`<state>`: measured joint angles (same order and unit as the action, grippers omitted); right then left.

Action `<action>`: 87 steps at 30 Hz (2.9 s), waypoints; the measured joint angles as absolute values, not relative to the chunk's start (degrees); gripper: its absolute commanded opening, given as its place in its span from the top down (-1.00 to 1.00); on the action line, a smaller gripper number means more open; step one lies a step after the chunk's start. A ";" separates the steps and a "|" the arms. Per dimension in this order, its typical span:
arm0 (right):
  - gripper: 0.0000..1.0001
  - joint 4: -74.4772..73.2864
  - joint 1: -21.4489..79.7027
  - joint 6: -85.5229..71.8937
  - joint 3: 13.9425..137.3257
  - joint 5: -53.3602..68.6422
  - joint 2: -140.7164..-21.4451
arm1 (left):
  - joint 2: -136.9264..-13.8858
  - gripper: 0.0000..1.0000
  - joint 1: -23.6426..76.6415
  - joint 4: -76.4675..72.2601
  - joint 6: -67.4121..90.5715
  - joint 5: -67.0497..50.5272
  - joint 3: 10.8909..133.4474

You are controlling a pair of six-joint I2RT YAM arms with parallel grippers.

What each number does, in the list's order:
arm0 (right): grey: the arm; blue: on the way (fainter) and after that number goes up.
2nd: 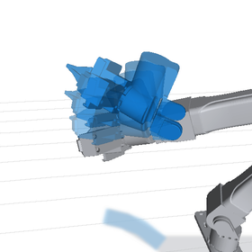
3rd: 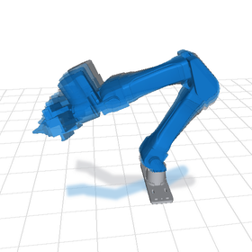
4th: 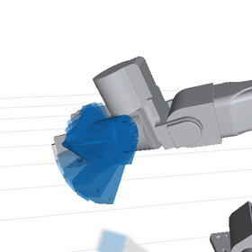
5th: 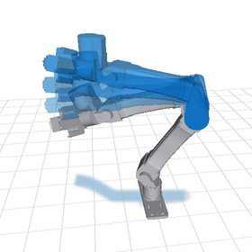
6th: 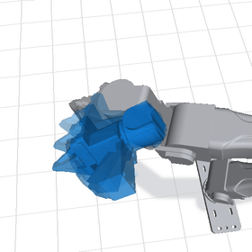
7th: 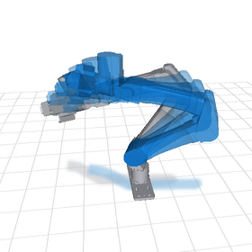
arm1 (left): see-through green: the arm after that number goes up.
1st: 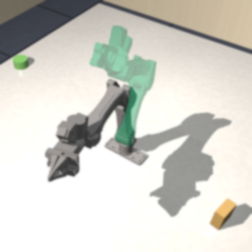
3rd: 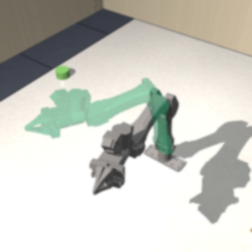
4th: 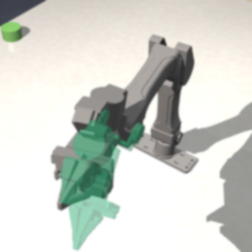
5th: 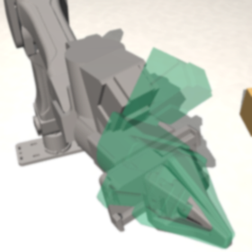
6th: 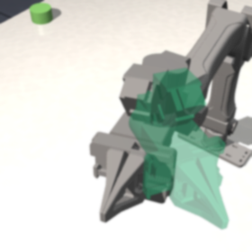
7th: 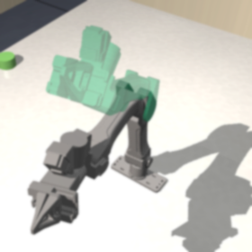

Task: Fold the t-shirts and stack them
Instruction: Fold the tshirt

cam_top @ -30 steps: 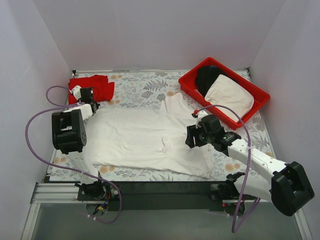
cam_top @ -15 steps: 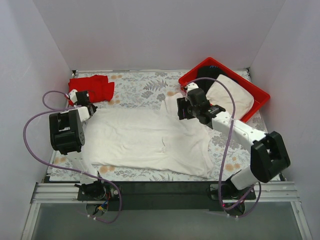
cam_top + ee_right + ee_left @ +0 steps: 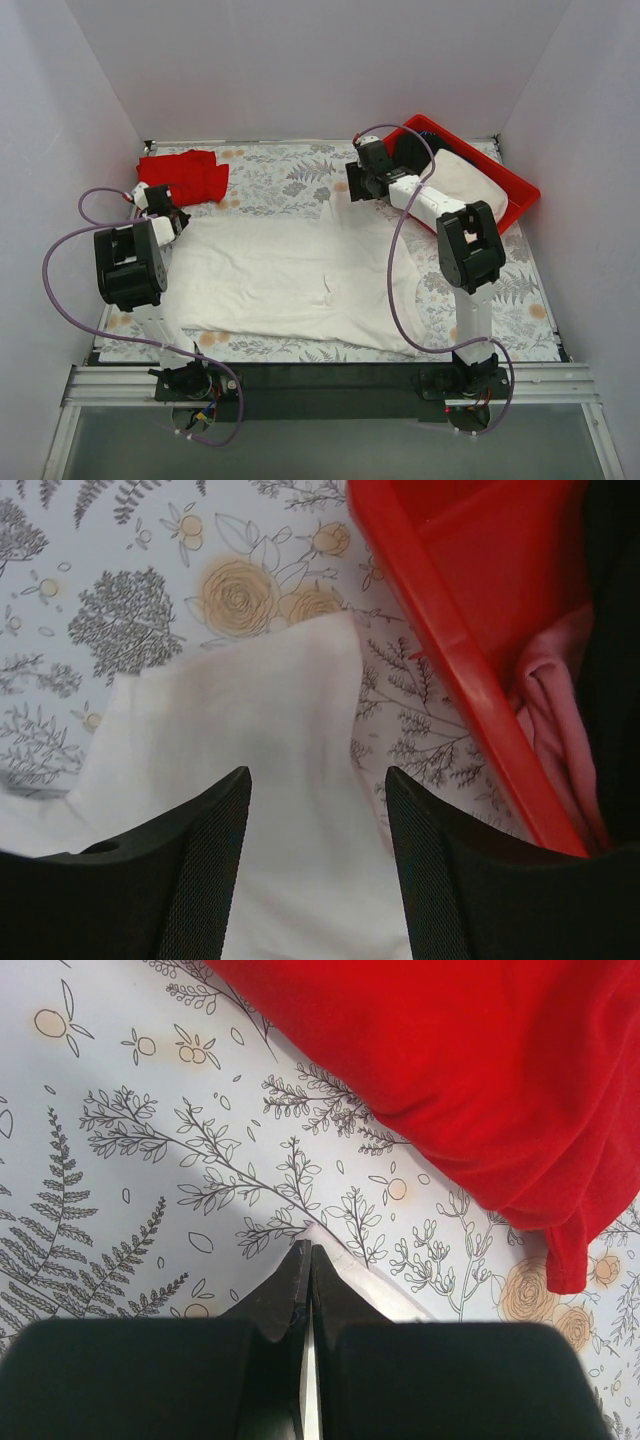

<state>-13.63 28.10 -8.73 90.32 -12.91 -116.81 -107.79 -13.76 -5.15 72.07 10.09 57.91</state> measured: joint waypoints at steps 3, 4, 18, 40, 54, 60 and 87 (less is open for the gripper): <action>0.00 -13.80 26.15 -8.36 94.02 -12.32 -120.79 | -107.72 1.00 -13.82 -5.21 72.20 9.93 57.84; 0.02 -13.87 25.58 -8.27 95.15 -12.01 -122.06 | -107.70 1.00 -13.82 -5.19 72.23 9.89 57.82; 0.16 -15.27 23.92 -7.49 107.31 -6.61 -133.10 | -107.55 1.00 -13.82 -4.95 72.20 9.80 57.80; 0.24 -14.92 24.47 -7.77 107.70 -9.08 -135.50 | -106.39 1.00 -13.82 -4.23 72.20 9.61 57.06; 0.33 -11.64 25.45 -8.84 104.92 -10.39 -134.61 | -106.06 1.00 -14.04 -3.90 72.10 9.80 57.04; 0.30 -11.90 26.06 -9.17 102.59 -10.31 -132.81 | -106.02 1.00 -14.59 -3.05 71.72 11.38 57.04; 0.12 -16.36 25.87 -9.21 108.66 -10.35 -133.97 | -104.55 1.00 -18.74 -3.53 71.77 10.26 55.07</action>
